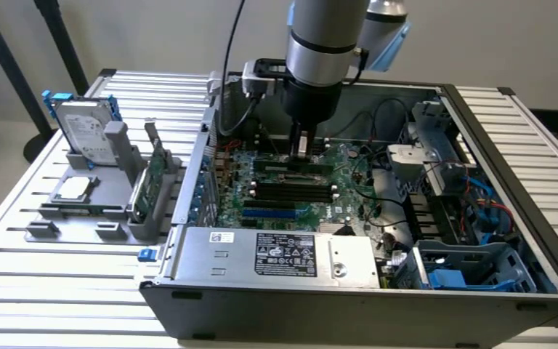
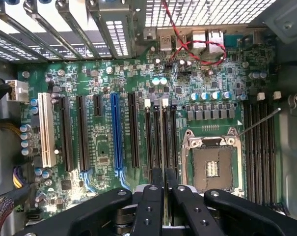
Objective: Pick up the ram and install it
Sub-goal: 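Insert the ram into the slot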
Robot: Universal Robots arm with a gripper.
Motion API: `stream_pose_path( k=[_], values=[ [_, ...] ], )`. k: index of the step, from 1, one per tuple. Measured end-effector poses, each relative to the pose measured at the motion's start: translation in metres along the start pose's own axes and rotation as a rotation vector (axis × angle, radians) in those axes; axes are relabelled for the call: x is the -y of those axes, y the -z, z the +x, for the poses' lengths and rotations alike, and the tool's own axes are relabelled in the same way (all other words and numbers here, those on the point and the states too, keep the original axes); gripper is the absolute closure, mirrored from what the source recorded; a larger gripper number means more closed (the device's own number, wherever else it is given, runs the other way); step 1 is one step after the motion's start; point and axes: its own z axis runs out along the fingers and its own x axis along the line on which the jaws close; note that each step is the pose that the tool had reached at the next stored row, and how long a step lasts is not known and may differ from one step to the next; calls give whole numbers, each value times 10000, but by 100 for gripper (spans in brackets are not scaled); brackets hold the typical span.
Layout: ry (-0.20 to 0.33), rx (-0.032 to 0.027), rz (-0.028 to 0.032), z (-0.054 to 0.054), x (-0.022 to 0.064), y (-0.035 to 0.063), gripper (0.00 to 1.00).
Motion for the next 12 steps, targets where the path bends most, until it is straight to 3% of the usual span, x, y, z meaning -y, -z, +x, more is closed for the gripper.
stream_pose_path(
  k=[12],
  values=[
    [2, -30, -1, 12, 70, -198, 86]
  ],
)
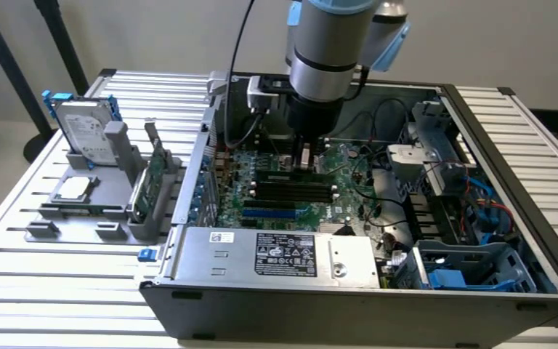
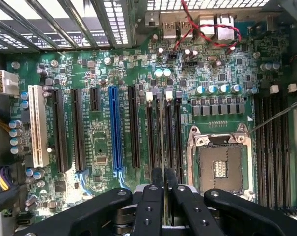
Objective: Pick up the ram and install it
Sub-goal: 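Insert the ram into the slot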
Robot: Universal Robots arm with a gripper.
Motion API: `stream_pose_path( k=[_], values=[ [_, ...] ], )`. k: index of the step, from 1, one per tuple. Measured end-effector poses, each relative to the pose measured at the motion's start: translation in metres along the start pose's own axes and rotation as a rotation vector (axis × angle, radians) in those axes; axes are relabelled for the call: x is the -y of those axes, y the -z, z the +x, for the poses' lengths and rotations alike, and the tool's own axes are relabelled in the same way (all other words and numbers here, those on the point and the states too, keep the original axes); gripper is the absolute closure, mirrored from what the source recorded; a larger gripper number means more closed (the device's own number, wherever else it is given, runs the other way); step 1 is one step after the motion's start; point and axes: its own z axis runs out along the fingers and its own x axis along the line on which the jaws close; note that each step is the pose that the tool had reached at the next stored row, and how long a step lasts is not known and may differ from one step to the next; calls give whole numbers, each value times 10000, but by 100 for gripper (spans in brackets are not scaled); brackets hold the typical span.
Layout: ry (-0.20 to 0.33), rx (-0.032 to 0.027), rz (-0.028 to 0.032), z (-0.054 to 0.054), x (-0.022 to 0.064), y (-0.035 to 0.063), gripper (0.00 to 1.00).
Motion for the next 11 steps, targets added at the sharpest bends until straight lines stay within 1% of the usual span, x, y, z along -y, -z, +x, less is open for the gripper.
stream_pose_path(
  k=[2, 6, 10, 11],
  values=[
    [10, -16, -6, 1, 2, -21, 86],
    [20, -67, -37, 2, 7, -52, 86],
    [20, -138, -99, 1, 24, -66, 86],
    [17, -169, -107, 1, 29, -67, 86]
  ],
)
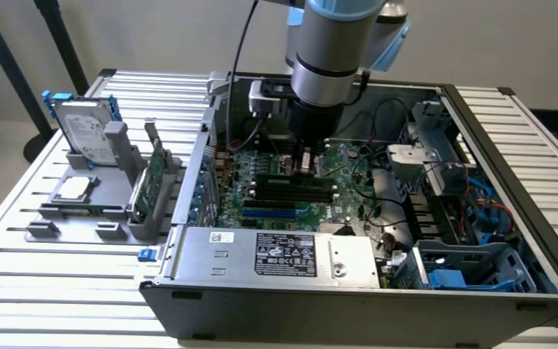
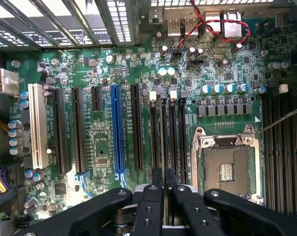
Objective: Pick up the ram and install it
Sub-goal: 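Insert the ram into the slot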
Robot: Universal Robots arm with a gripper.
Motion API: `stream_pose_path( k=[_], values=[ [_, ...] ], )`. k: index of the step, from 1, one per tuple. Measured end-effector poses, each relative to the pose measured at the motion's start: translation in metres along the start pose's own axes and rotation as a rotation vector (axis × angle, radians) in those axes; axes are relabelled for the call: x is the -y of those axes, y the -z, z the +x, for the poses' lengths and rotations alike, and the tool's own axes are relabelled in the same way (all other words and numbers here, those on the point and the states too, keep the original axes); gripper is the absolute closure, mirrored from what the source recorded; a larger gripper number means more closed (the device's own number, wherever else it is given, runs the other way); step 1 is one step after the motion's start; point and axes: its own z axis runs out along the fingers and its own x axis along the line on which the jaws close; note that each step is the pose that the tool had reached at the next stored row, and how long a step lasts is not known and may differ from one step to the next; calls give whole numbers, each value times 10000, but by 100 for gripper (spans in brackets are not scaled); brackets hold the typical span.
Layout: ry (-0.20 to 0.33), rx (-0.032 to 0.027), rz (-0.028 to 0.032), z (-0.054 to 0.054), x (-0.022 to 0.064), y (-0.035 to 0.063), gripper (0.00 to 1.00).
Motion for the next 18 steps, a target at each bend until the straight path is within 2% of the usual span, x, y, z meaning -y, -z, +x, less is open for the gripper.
stream_pose_path(
  k=[2, 4, 18],
  values=[
    [-4, -58, -4, -1, 11, -5, 86],
    [-5, -86, -4, -1, 13, -8, 86],
    [186, -126, 7, -1, 16, -55, 86]
  ],
)
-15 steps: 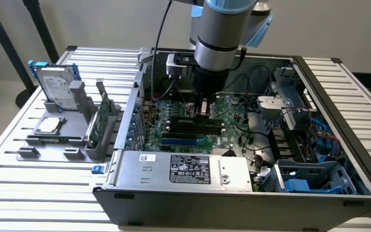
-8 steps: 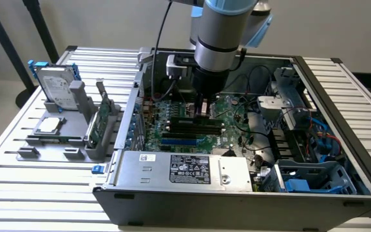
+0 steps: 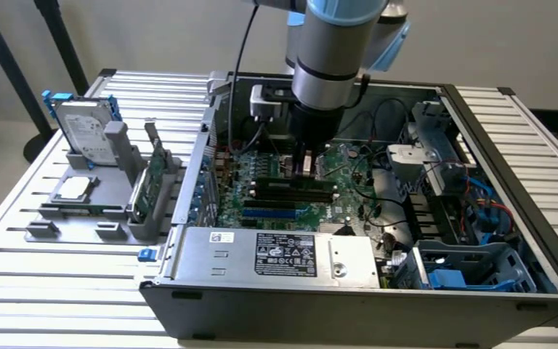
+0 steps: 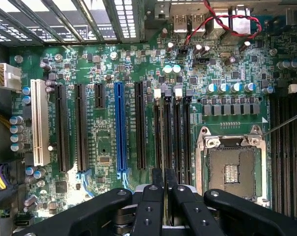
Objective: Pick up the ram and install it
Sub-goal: 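Insert the ram into the slot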
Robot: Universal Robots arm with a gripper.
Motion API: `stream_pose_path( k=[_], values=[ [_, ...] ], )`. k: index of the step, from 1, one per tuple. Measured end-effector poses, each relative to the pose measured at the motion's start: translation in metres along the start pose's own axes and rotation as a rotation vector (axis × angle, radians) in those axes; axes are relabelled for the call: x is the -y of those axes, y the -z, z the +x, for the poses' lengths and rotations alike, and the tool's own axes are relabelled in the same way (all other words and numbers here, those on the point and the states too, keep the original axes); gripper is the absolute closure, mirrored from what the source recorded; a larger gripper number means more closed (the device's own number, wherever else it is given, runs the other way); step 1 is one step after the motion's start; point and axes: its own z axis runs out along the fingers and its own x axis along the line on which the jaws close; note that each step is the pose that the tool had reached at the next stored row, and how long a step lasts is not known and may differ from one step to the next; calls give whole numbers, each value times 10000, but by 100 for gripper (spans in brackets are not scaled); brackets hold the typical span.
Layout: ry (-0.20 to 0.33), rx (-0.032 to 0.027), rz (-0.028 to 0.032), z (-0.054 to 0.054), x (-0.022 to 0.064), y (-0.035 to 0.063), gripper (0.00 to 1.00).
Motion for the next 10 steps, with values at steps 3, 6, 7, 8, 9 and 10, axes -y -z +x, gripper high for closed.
stream_pose_path(
  k=[3, 6, 7, 8, 9, 10],
  values=[
    [22, -19, 12, 1, 0, -16, 86],
    [48, -31, 20, 1, 0, -28, 86],
    [57, -36, 22, 1, 0, -31, 86],
    [64, -38, 24, 1, 0, -34, 86],
    [72, -41, 26, 1, 0, -38, 86],
    [80, -47, 27, 1, 0, -41, 86]
  ],
)
